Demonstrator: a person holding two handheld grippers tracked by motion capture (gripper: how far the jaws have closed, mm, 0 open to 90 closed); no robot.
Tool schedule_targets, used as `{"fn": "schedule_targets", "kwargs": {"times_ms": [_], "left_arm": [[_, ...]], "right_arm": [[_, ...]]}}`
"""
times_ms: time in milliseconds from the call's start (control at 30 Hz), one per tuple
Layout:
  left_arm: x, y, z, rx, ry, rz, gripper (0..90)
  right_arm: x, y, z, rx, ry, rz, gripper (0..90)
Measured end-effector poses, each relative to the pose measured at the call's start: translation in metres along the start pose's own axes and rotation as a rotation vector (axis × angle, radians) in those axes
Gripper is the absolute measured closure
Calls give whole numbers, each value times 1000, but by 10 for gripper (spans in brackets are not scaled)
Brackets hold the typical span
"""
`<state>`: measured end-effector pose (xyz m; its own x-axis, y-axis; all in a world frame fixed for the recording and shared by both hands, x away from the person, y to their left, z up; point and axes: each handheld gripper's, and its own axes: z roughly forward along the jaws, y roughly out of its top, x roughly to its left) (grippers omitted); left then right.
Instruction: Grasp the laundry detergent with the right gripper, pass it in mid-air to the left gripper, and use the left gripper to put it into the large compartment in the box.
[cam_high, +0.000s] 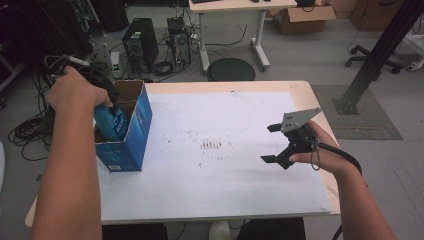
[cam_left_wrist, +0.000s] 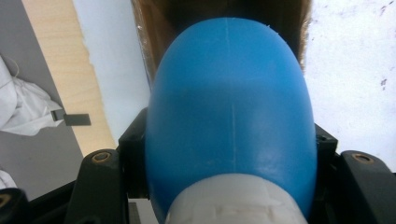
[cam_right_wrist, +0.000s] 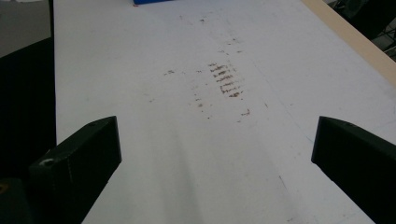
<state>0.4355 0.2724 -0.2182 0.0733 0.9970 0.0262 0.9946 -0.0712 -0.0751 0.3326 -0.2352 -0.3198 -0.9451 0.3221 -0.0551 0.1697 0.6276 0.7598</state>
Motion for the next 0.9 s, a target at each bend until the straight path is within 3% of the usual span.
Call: {"fn": "schedule_targets", "kwargs": {"times_ms": [900], "left_arm": [[-4,7,53,47,-18,12,382]], "right_arm": [[1,1,1,3,7,-5,16]]}}
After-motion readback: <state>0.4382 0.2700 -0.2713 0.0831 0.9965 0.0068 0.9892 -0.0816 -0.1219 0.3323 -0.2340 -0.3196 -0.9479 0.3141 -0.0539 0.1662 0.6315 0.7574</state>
